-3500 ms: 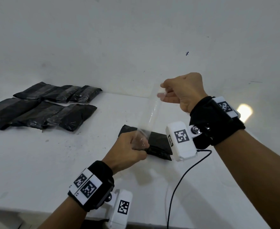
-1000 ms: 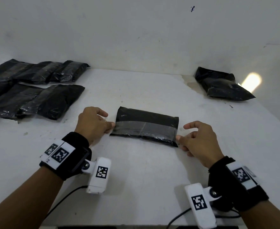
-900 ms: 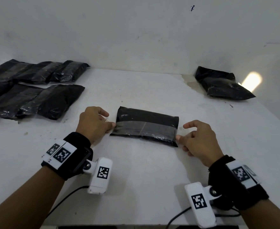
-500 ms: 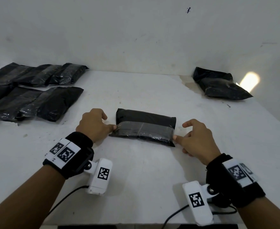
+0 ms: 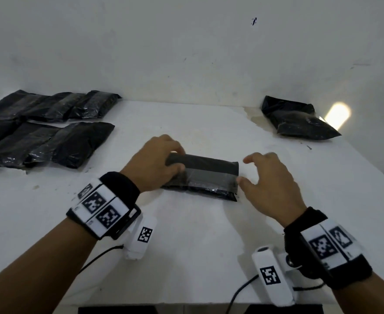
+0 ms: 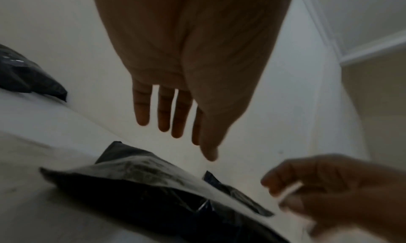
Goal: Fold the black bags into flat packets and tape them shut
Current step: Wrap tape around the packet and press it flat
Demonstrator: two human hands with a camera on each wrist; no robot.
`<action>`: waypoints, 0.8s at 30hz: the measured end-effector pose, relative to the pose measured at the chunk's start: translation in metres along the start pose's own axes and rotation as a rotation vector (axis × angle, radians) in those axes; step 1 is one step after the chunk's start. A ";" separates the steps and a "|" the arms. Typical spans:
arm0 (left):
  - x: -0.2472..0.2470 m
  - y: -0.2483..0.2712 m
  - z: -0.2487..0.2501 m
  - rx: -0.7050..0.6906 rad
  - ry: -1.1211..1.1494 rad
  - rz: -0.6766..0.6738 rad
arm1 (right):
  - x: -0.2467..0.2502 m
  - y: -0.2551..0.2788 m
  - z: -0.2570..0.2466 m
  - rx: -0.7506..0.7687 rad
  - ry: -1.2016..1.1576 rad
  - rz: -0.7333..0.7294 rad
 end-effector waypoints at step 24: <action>-0.073 0.004 -0.010 0.125 -0.228 -0.675 | -0.093 -0.025 -0.028 0.223 0.128 -0.535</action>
Point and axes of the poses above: each hand's wrist, its own y-axis away from the middle knuckle, its own x-axis out of the back of the hand, z = x × y, the point moved 8 cm from there along -y, towards the middle knuckle, and after that the axes turned 6 degrees about -y, right-handed, at the moved point
